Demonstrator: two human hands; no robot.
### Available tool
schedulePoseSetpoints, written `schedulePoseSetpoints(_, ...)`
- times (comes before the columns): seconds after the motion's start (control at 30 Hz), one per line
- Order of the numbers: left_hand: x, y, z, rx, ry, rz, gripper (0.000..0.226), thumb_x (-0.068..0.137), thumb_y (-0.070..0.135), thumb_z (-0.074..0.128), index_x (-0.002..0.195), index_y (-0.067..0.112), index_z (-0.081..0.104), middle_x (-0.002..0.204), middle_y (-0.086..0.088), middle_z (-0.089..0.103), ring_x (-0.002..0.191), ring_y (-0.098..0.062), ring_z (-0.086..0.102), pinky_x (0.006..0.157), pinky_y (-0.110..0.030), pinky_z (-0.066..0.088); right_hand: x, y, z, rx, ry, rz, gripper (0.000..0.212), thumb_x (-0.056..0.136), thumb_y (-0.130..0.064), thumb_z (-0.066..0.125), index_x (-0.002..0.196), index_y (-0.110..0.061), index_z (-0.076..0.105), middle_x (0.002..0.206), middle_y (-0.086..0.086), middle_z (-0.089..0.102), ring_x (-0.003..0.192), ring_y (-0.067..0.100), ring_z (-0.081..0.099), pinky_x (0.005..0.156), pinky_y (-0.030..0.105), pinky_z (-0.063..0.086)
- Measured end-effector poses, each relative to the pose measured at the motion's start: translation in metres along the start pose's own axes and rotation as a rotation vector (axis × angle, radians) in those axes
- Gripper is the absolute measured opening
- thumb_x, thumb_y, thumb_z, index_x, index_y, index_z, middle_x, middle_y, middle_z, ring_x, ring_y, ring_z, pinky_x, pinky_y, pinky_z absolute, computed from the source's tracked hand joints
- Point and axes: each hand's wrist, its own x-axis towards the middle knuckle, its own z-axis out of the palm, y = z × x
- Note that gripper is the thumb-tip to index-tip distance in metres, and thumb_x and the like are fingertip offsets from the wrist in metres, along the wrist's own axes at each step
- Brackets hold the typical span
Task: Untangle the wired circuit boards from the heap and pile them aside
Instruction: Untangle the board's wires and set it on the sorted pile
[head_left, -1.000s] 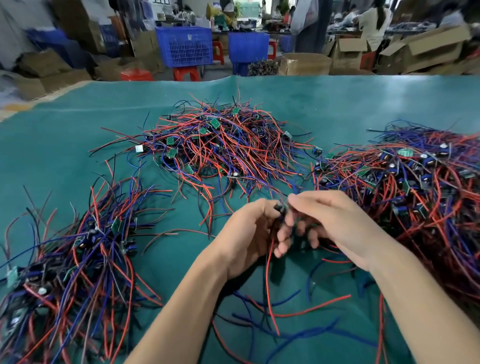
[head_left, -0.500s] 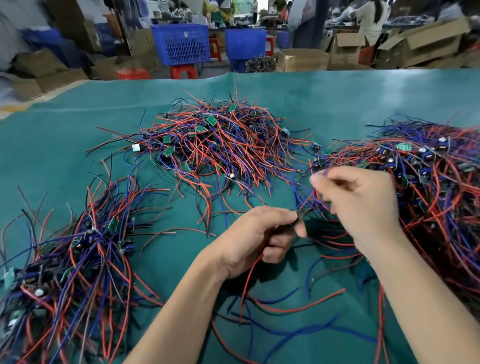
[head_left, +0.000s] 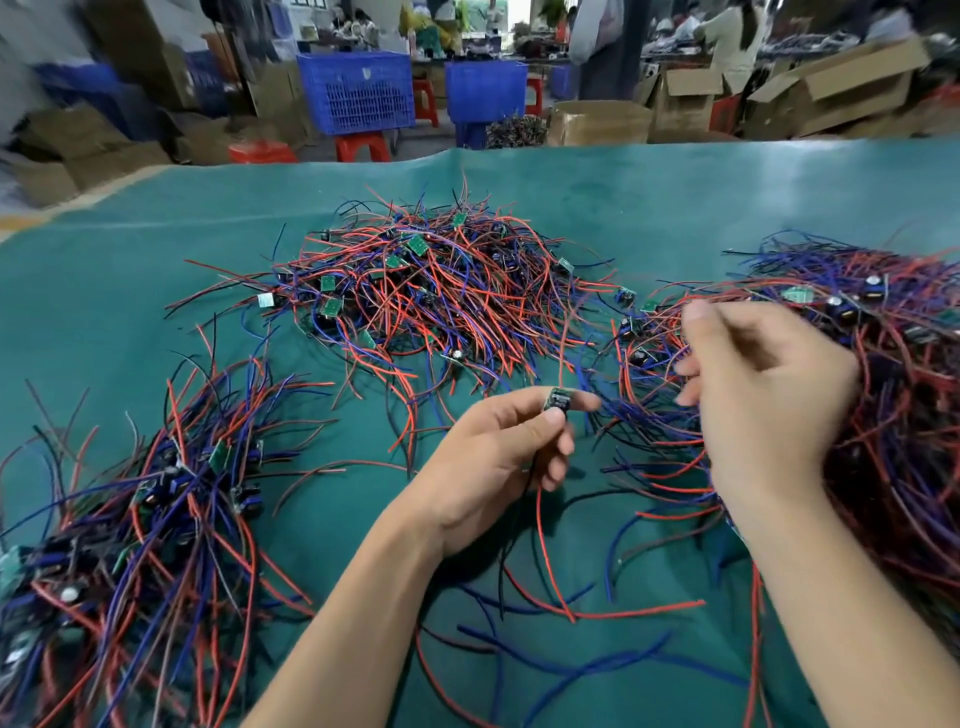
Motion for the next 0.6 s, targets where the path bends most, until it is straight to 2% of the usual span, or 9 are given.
schedulePoseSetpoints(0.1,0.001,0.000,0.000,-0.023,0.030,-0.005,0.031,0.100,0.008,0.043,0.125,-0.002,0.058,0.075,-0.002,0.055,0.060,-0.012,0.046,0.059,-0.022,0.037,-0.010,-0.001,0.010,-0.007,-0.338,0.105,0.029,0.080,-0.053,0.068,0.075,-0.026,0.077,0.065,-0.002,0.073,0.053,0.011,0.065,0.051,0.029,0.048)
schedulePoseSetpoints(0.17,0.001,-0.001,0.001,-0.009,0.017,-0.018,0.024,0.101,0.007,0.041,0.114,0.004,0.061,0.078,-0.003,0.057,0.061,-0.012,0.047,0.059,-0.023,0.037,-0.017,-0.003,0.013,-0.005,-0.592,0.126,0.032,0.078,-0.058,0.068,0.082,-0.029,0.079,0.069,-0.002,0.074,0.057,0.005,0.063,0.053,0.022,0.047)
schedulePoseSetpoints(0.23,0.000,-0.003,0.002,0.024,-0.025,-0.031,0.018,0.101,0.005,0.041,0.101,0.007,0.059,0.081,-0.004,0.060,0.062,-0.012,0.049,0.059,-0.023,0.039,-0.022,-0.004,0.014,-0.018,-0.726,0.079,0.020,0.080,-0.046,0.077,0.085,-0.027,0.079,0.067,-0.003,0.073,0.055,0.006,0.063,0.058,0.017,0.046)
schedulePoseSetpoints(0.27,0.000,-0.004,0.002,0.033,-0.039,-0.036,0.015,0.100,0.003,0.044,0.099,0.007,0.059,0.083,-0.005,0.061,0.063,-0.012,0.050,0.059,-0.023,0.040,-0.023,-0.004,0.014,-0.032,-0.771,0.063,0.012,0.080,-0.035,0.082,0.086,-0.025,0.079,0.066,-0.002,0.073,0.054,0.009,0.064,0.061,0.018,0.047)
schedulePoseSetpoints(0.33,0.000,-0.004,0.002,0.018,-0.054,-0.044,0.014,0.095,0.002,0.049,0.104,0.005,0.060,0.088,-0.007,0.064,0.065,-0.013,0.053,0.060,-0.022,0.042,-0.022,-0.003,0.014,-0.043,-0.816,0.074,0.012,0.080,-0.017,0.087,0.087,-0.023,0.079,0.068,0.001,0.073,0.052,0.013,0.063,0.063,0.027,0.050)
schedulePoseSetpoints(0.4,0.001,-0.003,0.001,0.004,-0.071,-0.037,0.018,0.094,0.000,0.046,0.105,0.003,0.059,0.093,-0.008,0.067,0.067,-0.014,0.055,0.061,-0.022,0.044,-0.020,-0.003,0.012,-0.011,-0.813,0.111,0.011,0.081,-0.010,0.085,0.085,-0.018,0.079,0.065,0.007,0.072,0.052,0.015,0.059,0.063,0.031,0.051)
schedulePoseSetpoints(0.5,0.001,-0.004,0.001,0.022,-0.044,-0.018,0.025,0.102,0.003,0.041,0.096,0.007,0.064,0.088,-0.008,0.068,0.063,-0.013,0.058,0.060,-0.020,0.046,-0.019,-0.006,0.010,0.090,-0.808,0.185,0.008,0.079,-0.011,0.084,0.083,-0.014,0.077,0.064,0.007,0.070,0.056,0.014,0.060,0.060,0.025,0.050)
schedulePoseSetpoints(0.6,0.001,-0.004,0.001,0.078,0.016,-0.038,0.033,0.103,0.014,0.045,0.084,0.015,0.071,0.074,-0.009,0.068,0.052,-0.010,0.059,0.050,-0.017,0.045,-0.019,-0.005,0.012,0.111,-0.740,0.250,0.010,0.080,-0.007,0.084,0.079,-0.013,0.077,0.074,0.004,0.074,0.065,0.010,0.064,0.055,0.021,0.049)
